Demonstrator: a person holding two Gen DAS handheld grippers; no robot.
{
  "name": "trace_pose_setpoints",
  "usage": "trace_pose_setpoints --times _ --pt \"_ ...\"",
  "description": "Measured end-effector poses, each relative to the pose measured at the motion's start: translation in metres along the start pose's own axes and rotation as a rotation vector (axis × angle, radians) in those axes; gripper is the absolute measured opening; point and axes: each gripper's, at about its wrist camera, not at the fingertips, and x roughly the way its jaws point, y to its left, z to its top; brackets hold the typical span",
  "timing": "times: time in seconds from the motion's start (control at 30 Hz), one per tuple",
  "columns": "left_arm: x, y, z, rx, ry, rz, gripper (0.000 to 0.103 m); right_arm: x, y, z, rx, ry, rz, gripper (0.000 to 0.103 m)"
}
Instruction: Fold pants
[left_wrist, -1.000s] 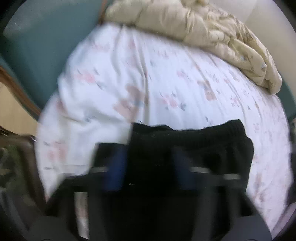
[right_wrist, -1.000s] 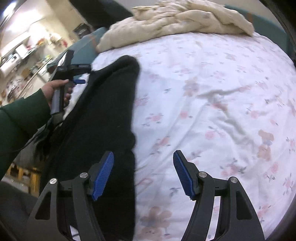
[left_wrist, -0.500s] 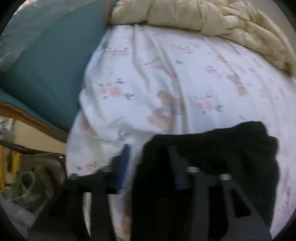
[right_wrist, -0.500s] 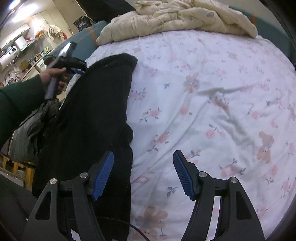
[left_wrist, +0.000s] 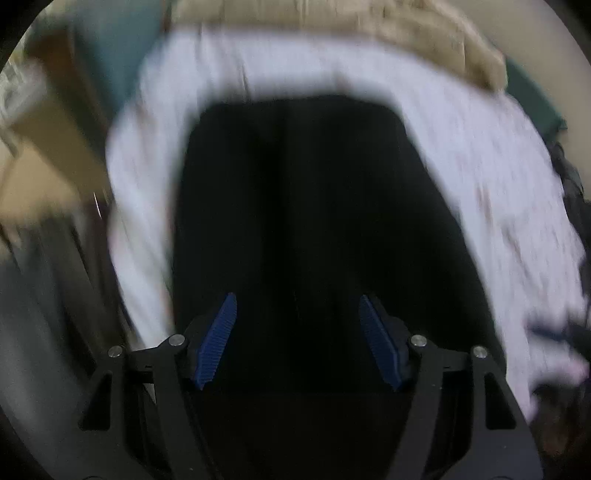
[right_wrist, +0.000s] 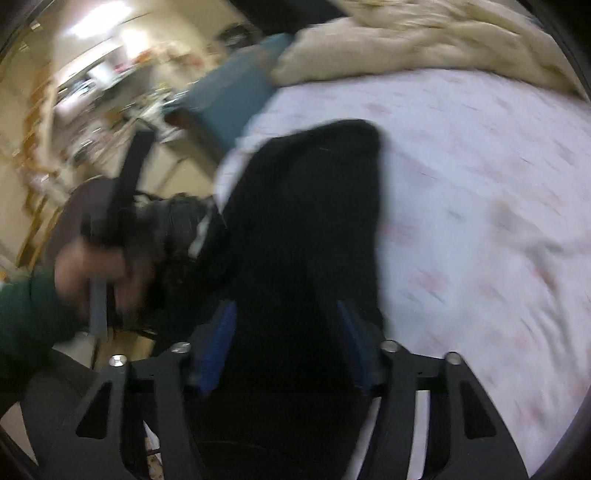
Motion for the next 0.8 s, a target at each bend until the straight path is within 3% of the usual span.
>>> trace_pose_setpoints --times 0.07,0.17,0.2,0.27,0.43,0.53,0.57,0.63,0.7,0.8 --pt "0.011 0.013 -0.029 -0.106 0.053 -0.048 0.065 0.037 0.010 0.010 -0.005 0.048 0.029 0.049" --pt "0.017 0.011 -0.056 -0.002 0.068 0.029 0.066 0.086 0.010 0.005 0.015 0.156 -0.021 0.047" --pt "0.017 0.014 -0.067 -0.010 0.084 0.029 0.067 0.097 0.003 -0.004 0.047 0.202 -0.047 0.046" --pt "0.016 0.021 -0.090 -0.049 0.123 -0.021 0.067 0.099 -0.008 -0.020 0.091 0.243 -0.063 0.042" --pt "-0.003 0.006 -0.127 0.024 0.126 0.061 0.071 0.065 -0.016 -0.061 0.099 0.382 -0.102 0.042" --pt "-0.021 0.007 -0.132 -0.089 0.124 0.062 0.071 0.051 -0.011 -0.065 0.074 0.466 -0.142 0.042" --pt "-0.030 0.008 -0.132 -0.150 0.098 0.017 0.071 0.046 -0.010 -0.060 0.070 0.458 -0.132 0.044" --pt "-0.041 0.008 -0.133 -0.231 0.042 -0.043 0.072 0.030 -0.004 -0.025 0.037 0.363 -0.085 0.045" --pt "-0.037 0.004 -0.136 -0.235 0.024 -0.018 0.072 0.019 0.005 0.024 -0.022 0.253 -0.062 0.046" --pt "-0.008 0.006 -0.139 -0.209 0.090 0.019 0.072 0.027 0.015 0.101 -0.107 0.173 -0.003 0.046"
